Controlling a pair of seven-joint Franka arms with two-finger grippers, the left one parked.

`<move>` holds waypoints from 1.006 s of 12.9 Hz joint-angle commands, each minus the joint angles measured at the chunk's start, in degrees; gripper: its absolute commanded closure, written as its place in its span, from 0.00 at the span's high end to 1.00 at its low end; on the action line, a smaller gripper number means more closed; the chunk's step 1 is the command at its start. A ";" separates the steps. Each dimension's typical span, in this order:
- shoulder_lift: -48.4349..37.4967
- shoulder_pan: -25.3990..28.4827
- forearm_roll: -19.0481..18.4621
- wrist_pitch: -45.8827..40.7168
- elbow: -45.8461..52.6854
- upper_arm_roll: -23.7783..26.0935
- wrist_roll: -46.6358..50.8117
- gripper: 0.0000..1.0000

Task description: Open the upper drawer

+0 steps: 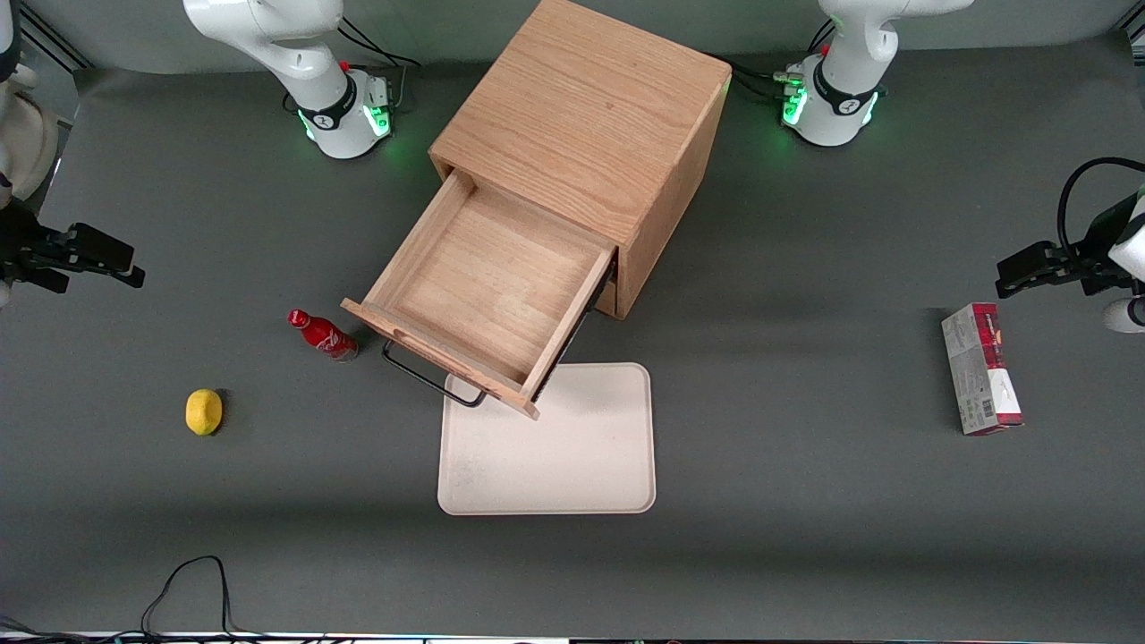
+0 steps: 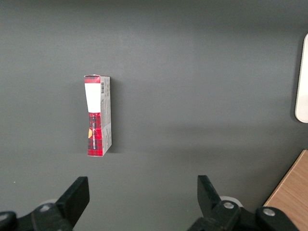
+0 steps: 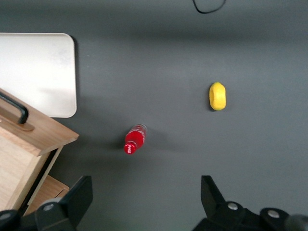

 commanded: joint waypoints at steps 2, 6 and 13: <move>1.00 -1.37 -1.76 1.29 -0.77 0.91 1.37 1.00; 0.12 -1.28 -1.58 -0.63 -1.21 0.30 1.38 1.00; -0.41 -0.31 -1.76 -1.96 -1.12 0.21 1.47 1.00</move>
